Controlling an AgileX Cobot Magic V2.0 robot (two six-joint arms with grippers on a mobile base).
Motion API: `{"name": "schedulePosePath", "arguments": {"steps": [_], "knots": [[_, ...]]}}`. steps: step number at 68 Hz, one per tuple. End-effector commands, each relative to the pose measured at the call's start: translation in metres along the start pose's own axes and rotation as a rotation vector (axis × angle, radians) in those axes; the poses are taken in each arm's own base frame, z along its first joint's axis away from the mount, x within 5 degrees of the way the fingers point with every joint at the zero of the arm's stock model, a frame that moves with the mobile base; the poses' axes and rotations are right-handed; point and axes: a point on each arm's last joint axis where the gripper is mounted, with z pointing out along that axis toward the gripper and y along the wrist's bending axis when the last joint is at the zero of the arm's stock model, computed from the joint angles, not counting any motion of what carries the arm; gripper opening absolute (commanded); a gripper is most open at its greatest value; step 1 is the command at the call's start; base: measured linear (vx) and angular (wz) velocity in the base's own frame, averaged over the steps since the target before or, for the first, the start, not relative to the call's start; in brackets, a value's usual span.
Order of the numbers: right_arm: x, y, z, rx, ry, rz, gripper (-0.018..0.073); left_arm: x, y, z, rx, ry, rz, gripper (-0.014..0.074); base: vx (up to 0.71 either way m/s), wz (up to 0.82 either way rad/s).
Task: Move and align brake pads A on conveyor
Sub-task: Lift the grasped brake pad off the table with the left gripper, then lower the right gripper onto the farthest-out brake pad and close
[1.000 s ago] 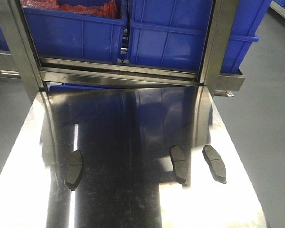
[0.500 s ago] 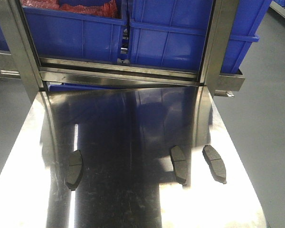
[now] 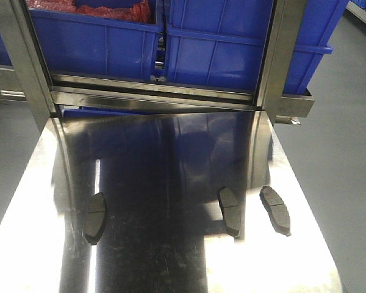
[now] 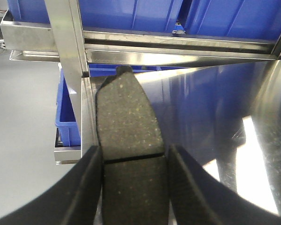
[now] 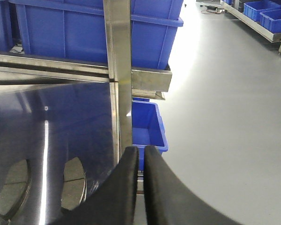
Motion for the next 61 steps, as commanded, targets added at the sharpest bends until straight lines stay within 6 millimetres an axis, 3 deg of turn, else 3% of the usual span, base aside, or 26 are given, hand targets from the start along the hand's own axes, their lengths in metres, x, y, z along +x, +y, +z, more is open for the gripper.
{"name": "schedulePosePath", "arguments": {"steps": [1,15,24,42,49,61], "knots": [[-0.016,-0.001,-0.002,0.007,-0.087,-0.02,0.0132,-0.015,-0.002,-0.006,0.016,-0.114,-0.003,0.0027,0.0,0.0],[-0.016,-0.001,-0.002,0.006,-0.086,-0.017,0.0505,-0.015,-0.002,-0.006,0.016,-0.114,-0.003,0.0027,0.0,0.0],[-0.017,-0.001,-0.002,0.006,-0.094,-0.017,0.064,-0.015,-0.002,-0.006,0.016,-0.114,-0.003,0.0027,0.0,0.0],[-0.025,0.001,0.002,-0.012,-0.088,0.024,0.0645,-0.015,-0.002,-0.006,0.016,-0.114,-0.003,0.0027,0.0,0.0],[-0.033,0.001,0.02,-0.014,0.042,0.029,0.0632,-0.015,-0.002,-0.006,0.016,-0.114,-0.003,0.0027,0.0,0.0],[-0.043,0.002,0.073,-0.013,0.298,0.01,0.0611,-0.015,-0.002,-0.006,0.016,-0.114,-0.003,0.0027,0.0,0.0]]}}
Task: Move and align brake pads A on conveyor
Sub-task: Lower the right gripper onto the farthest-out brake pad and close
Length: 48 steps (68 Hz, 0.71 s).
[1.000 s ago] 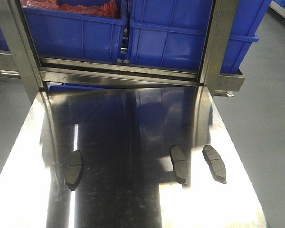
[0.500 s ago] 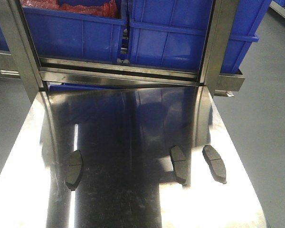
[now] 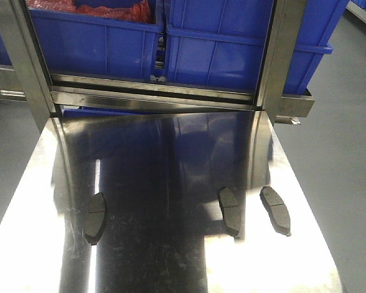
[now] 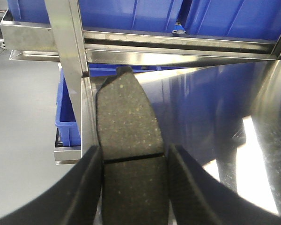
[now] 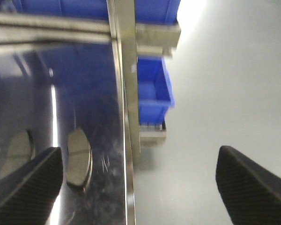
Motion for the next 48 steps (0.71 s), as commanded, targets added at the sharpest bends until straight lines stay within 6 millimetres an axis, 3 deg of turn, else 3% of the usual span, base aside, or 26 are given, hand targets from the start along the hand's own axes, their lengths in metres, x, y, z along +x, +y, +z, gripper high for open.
{"name": "schedulePosePath", "arguments": {"steps": [1,17,30,48], "knots": [[-0.024,0.0,0.022,0.004,0.026,-0.009,0.061,-0.015,-0.002,-0.006,0.016,-0.114,-0.003,0.0027,0.0,0.0],[-0.041,0.009,0.087,-0.019,0.194,-0.045,0.0602,-0.015,-0.002,-0.006,0.016,-0.114,-0.003,0.0027,0.0,0.0],[-0.045,0.042,0.123,-0.093,0.294,-0.048,0.0595,-0.015,-0.002,-0.006,0.016,-0.114,-0.003,0.0027,0.0,0.0],[-0.031,0.08,0.168,-0.149,0.435,-0.093,0.0594,-0.015,-0.002,-0.006,0.016,-0.114,-0.003,0.0027,0.0,0.0]]}}
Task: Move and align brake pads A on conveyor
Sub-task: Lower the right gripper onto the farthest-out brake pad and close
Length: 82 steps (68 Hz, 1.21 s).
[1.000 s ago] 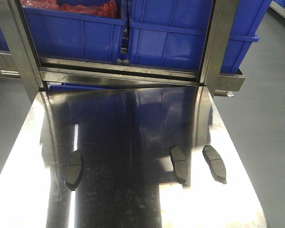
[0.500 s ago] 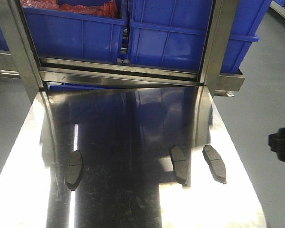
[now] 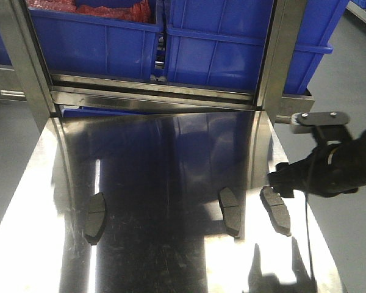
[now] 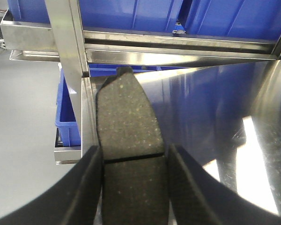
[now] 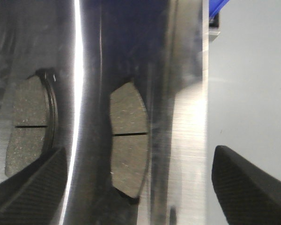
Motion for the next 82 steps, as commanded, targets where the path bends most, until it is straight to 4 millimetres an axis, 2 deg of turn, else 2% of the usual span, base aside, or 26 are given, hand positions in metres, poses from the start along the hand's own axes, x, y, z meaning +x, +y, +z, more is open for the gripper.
{"name": "schedulePosePath", "arguments": {"steps": [1,21,42,66,75,82], "knots": [[-0.016,0.009,0.002,-0.016,-0.048,-0.018,0.0594,-0.015,-0.002,-0.006,0.016,-0.114,-0.003,0.0027,0.0,0.0],[-0.019,0.015,0.043,-0.011,0.037,-0.033,0.0594,-0.015,-0.002,-0.006,0.016,-0.114,-0.003,0.0027,0.0,0.0],[-0.015,0.016,0.067,-0.011,0.068,-0.034,0.0594,-0.015,-0.002,-0.006,0.016,-0.114,-0.003,0.0028,0.0,0.0],[-0.014,0.016,0.073,-0.011,0.073,-0.031,0.0587,-0.015,-0.002,-0.006,0.016,-0.114,-0.003,0.0031,0.0,0.0],[-0.014,0.016,0.073,-0.01,0.076,-0.03,0.0547,-0.015,-0.002,-0.006,0.016,-0.114,-0.003,0.0031,0.0,0.0],[-0.014,0.016,0.073,-0.01,0.076,-0.03,0.0478,-0.015,-0.002,-0.006,0.016,-0.114,-0.003,0.0031,0.0,0.0]]}}
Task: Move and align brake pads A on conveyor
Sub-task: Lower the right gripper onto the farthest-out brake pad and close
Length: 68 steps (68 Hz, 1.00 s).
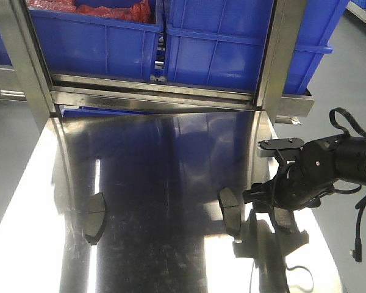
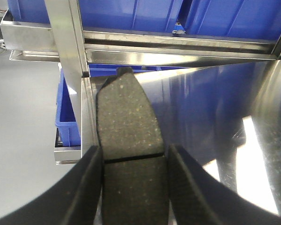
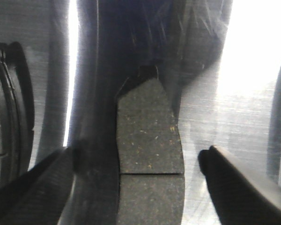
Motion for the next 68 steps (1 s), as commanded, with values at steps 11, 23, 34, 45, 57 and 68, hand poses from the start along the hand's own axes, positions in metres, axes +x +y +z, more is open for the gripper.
{"name": "schedulePosePath", "arguments": {"steps": [11,23,34,45,57,68], "knots": [[-0.013,0.0,-0.016,-0.008,-0.091,0.002,0.0346,-0.015,-0.002,-0.006,0.016,-0.114,-0.003,0.0031,0.0,0.0],[-0.013,0.0,-0.016,-0.008,-0.09,0.003,0.0211,-0.015,-0.002,-0.006,0.016,-0.114,-0.003,0.0031,0.0,0.0],[-0.014,0.0,-0.018,-0.009,-0.097,0.003,0.012,-0.015,-0.002,-0.006,0.016,-0.114,-0.003,0.0031,0.0,0.0],[-0.016,-0.001,-0.031,-0.013,-0.134,0.004,0.0089,-0.015,-0.002,-0.006,0.016,-0.114,-0.003,0.0031,0.0,0.0],[-0.018,-0.001,-0.051,-0.019,-0.188,0.006,0.0088,-0.015,-0.002,-0.006,0.016,-0.114,-0.003,0.0031,0.0,0.0],[-0.018,-0.002,-0.069,-0.023,-0.232,0.008,0.0088,-0.015,-0.002,-0.006,0.016,-0.113,-0.003,0.0031,0.0,0.0]]}}
